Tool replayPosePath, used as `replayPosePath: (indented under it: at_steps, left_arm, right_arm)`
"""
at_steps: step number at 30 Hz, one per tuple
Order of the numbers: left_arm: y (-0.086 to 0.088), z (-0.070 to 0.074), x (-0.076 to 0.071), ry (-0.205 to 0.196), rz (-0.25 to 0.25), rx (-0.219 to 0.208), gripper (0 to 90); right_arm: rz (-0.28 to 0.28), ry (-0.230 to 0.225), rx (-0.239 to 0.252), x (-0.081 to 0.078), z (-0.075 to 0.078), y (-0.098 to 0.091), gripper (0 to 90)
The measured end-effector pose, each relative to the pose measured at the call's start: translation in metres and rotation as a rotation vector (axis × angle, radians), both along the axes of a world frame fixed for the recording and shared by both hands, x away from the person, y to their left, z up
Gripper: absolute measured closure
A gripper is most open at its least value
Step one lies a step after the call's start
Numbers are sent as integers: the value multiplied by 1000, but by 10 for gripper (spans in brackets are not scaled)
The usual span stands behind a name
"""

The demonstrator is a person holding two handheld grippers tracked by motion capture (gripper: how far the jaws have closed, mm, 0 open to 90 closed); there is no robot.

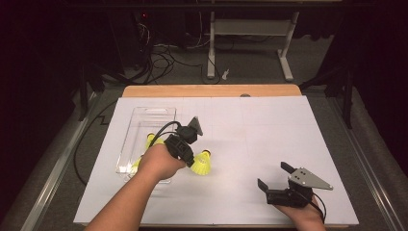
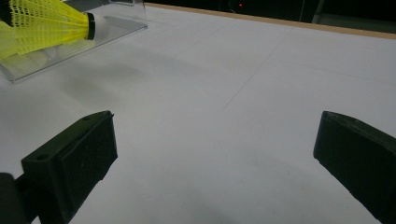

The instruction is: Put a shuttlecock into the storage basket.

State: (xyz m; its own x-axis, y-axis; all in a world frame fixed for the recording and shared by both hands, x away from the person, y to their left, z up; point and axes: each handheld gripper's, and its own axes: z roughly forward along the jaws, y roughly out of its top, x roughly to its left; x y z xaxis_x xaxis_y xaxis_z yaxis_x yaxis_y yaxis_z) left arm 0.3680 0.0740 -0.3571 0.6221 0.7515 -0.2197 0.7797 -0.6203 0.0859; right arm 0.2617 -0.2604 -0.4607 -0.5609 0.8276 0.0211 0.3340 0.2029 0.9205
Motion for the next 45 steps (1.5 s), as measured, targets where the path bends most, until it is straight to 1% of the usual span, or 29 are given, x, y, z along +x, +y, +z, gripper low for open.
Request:
replayPosePath:
  at_steps: [4,6,10,13,15,23,28,33,39,45]
  left_arm:
    - [6,5,1,-8,12,-8,897]
    - [9,8,2,-17,18,-19,897]
    - [15,15,2,-35,30,-25,897]
    - [18,21,1,-50,23,-39,897]
    - [22,24,1,-58,32,-42,897]
    - [36,38,-1,-84,58,-47,897]
    - [48,46,-1,-96,85,-52,897]
    - [60,49,-3,-106,111,-46,897]
    - [75,48,-4,-105,137,-43,898]
    - [93,48,-6,-109,180,-43,898]
  right_arm:
    - [-2,4,9,0,0,-1,2]
    - [0,4,13,0,0,-1,2]
    - [5,5,14,0,0,0,2]
    - [4,9,18,0,0,-1,2]
    - [2,13,28,0,0,-1,2]
    - [7,14,23,0,0,0,2]
    - [7,16,26,0,0,0,2]
    - [8,16,26,0,0,0,2]
    - [5,15,27,0,0,-1,2]
    - [6,16,27,0,0,0,2]
